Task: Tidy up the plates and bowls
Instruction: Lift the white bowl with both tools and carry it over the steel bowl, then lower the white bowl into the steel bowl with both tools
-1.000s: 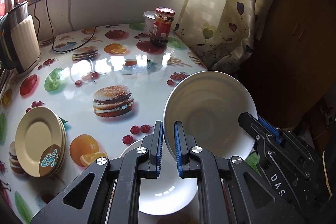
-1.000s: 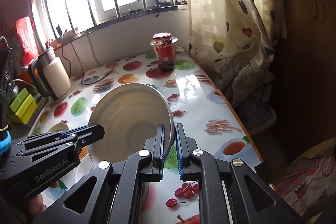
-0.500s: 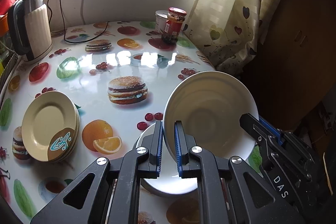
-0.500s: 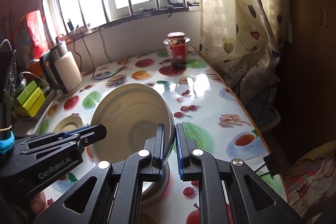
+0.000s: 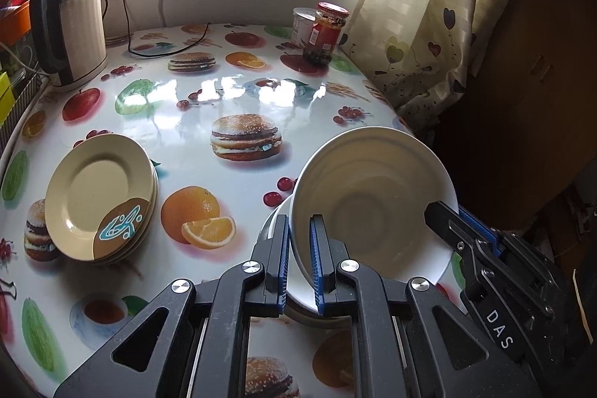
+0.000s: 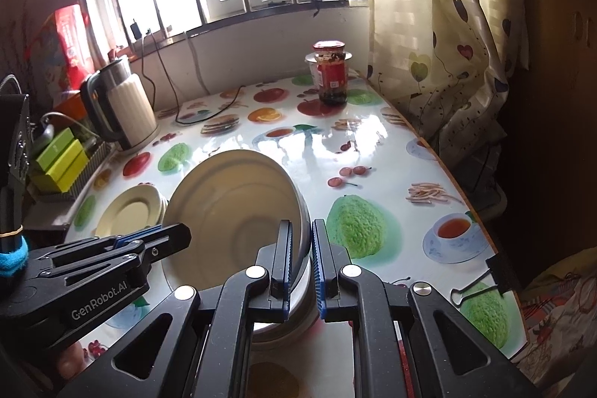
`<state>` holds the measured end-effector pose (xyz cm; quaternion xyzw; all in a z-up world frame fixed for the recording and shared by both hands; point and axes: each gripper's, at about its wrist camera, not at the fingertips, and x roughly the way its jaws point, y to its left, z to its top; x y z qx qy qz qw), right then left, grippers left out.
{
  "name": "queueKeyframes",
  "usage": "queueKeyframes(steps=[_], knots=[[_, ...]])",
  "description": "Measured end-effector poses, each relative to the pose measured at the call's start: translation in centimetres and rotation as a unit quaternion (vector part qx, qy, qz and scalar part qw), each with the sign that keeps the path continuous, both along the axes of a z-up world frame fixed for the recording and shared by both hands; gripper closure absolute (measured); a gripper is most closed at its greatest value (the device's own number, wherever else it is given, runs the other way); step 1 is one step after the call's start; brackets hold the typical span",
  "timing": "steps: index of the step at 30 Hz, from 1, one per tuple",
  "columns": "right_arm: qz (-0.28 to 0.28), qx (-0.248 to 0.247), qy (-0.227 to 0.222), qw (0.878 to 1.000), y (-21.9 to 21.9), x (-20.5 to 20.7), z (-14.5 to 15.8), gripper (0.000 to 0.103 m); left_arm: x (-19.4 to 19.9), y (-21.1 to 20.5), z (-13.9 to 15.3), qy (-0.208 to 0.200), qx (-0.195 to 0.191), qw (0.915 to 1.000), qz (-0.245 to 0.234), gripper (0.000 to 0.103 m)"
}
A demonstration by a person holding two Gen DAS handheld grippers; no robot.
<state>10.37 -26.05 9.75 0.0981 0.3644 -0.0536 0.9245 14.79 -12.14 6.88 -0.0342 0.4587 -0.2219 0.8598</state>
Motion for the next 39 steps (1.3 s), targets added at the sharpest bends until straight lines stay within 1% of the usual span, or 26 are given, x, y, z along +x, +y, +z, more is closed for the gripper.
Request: queueKeyframes(steps=[11,39], knots=[[0.012,0.005,0.016,1.000,1.0,0.3,-1.4,0.092,-0.1,0.9,-1.4,0.019,0.006,0.9997,0.011,0.092],[0.011,0.037,0.063,0.997,0.0,1.9,-3.6,0.092,0.9,0.6,-2.2,0.039,0.008,0.9992,0.011,0.092]])
